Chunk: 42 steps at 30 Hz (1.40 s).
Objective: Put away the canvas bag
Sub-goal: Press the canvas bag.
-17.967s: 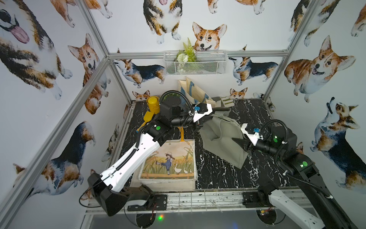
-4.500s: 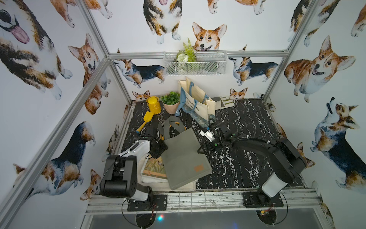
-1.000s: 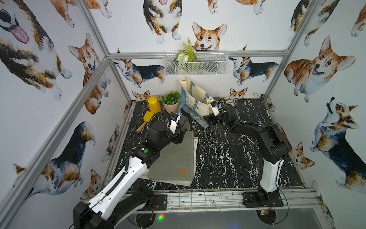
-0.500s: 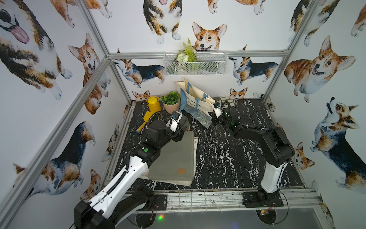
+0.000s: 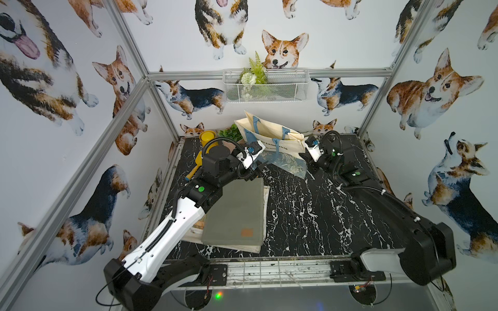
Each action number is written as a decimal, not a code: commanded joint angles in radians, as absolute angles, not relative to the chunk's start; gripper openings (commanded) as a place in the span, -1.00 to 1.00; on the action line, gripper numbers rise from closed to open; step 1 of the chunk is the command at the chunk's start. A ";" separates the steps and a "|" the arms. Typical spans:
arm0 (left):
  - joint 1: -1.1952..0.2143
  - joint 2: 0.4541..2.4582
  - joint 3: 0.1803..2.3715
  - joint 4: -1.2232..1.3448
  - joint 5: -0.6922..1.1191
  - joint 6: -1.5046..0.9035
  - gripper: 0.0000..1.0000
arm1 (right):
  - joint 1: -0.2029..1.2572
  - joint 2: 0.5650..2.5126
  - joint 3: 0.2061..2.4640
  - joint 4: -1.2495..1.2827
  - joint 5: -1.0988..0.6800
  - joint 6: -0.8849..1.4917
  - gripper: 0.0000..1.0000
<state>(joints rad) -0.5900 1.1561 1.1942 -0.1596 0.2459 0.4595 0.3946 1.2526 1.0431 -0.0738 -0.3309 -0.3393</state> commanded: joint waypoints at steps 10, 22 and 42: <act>-0.703 1.331 1.492 -0.384 0.348 0.721 0.56 | 0.376 0.970 1.077 -0.593 -0.373 -0.426 -1.00; -0.790 1.485 1.751 -0.627 0.613 0.708 0.65 | 0.376 0.916 1.095 -0.716 -0.426 -0.449 -1.00; -0.881 1.714 1.930 -0.715 0.495 0.772 0.45 | 0.376 0.855 1.100 -0.755 -0.482 -0.502 -1.00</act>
<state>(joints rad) -0.8783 1.7100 1.9182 -0.7319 0.5484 0.7307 0.3767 0.8700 1.0950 -0.7822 -0.4419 -0.4683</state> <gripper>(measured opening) 0.808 0.079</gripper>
